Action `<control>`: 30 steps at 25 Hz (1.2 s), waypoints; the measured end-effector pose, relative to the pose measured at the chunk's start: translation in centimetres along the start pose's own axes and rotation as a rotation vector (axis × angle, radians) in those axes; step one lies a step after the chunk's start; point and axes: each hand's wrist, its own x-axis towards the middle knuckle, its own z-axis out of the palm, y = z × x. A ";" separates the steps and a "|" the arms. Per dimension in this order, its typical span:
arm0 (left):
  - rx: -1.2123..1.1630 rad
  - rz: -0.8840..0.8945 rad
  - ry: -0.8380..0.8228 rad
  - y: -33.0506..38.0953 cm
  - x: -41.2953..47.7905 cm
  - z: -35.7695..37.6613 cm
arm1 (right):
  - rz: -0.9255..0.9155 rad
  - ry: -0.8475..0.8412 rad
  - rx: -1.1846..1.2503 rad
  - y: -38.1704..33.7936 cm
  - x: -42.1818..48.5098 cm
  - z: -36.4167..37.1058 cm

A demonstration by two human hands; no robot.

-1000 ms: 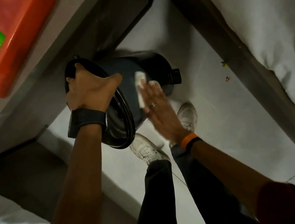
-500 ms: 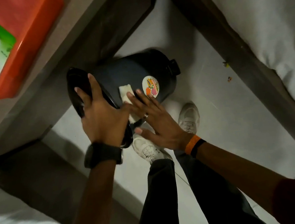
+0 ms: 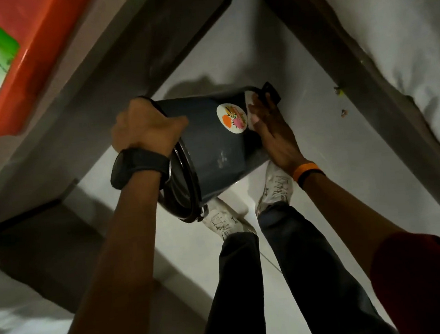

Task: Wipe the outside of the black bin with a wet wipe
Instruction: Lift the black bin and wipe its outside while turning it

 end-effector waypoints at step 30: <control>0.042 0.395 -0.149 0.4 -2.8 4.0 | -0.185 0.010 -0.167 -0.8 -2.9 -1.8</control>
